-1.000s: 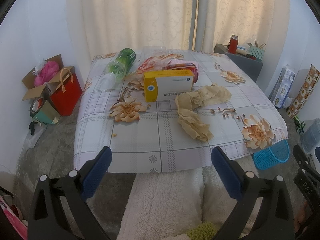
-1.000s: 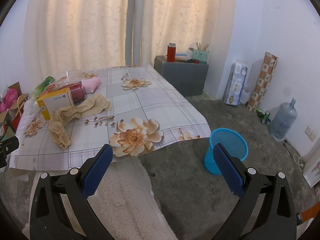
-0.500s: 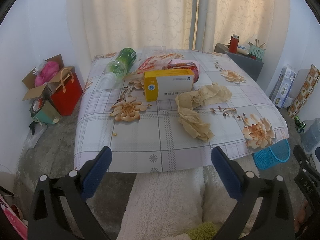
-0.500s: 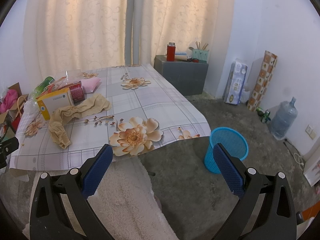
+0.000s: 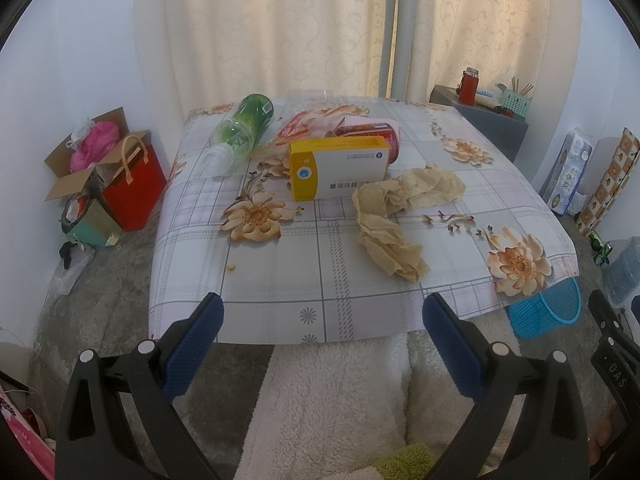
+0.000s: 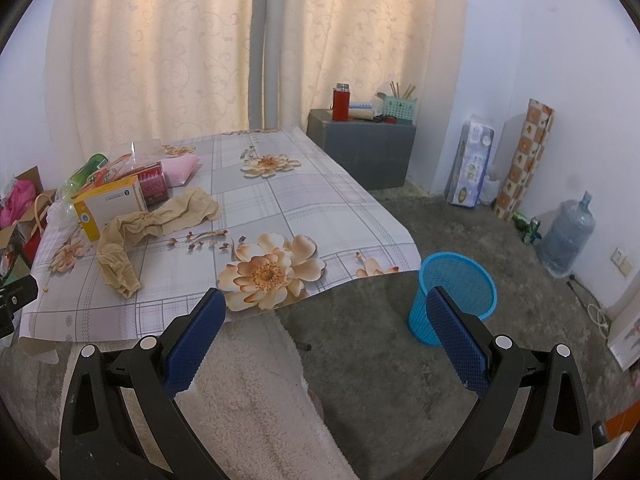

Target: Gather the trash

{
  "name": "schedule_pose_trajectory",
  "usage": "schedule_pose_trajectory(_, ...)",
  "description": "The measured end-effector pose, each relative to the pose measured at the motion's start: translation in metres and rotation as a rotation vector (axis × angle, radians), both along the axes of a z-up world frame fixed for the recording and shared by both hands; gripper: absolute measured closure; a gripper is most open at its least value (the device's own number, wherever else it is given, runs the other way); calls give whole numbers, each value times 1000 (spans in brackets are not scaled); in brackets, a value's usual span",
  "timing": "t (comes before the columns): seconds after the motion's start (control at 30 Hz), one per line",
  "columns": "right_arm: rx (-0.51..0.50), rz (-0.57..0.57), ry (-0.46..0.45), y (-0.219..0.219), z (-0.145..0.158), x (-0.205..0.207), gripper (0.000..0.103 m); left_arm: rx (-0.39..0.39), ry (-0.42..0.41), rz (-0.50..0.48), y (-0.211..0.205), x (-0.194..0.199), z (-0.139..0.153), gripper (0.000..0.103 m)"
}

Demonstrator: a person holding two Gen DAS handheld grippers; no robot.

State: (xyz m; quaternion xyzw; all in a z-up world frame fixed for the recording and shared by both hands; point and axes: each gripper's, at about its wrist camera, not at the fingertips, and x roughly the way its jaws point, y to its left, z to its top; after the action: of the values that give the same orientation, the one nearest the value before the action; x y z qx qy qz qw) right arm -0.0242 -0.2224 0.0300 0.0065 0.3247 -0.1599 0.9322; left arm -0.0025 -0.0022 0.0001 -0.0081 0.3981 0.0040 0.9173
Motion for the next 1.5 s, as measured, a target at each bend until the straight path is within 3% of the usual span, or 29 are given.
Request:
schedule_pose_trajectory(0.5,9,17,8,-1,-5,6,7,14,20,9,8,6,-8,5)
schedule_pose_trajectory(0.73,66,138,-32,4,3,42,7,23,27,12,21,32,-13,5)
schedule_pose_trajectory(0.8,93,188,-35,5,5,55,7,-22,12,-1,28,38,-14,5)
schedule_pose_trajectory(0.93,186,293,-57,2,9,78,7,-181,-40,-69,38,52,-14,5)
schedule_pose_trajectory(1.03,233,375,-63,1,12,101,7,-215,-34,-60,37,65,-15,5)
schedule_pose_trajectory(1.23,414,657,121,23,-9,188,7,-174,-13,-59,32,86,-24,5)
schedule_pose_trajectory(1.4,529,728,229,35,-36,254,7,-171,20,-75,33,101,-37,5)
schedule_pose_trajectory(1.5,519,764,313,50,-56,280,7,-198,40,-66,38,105,-46,5)
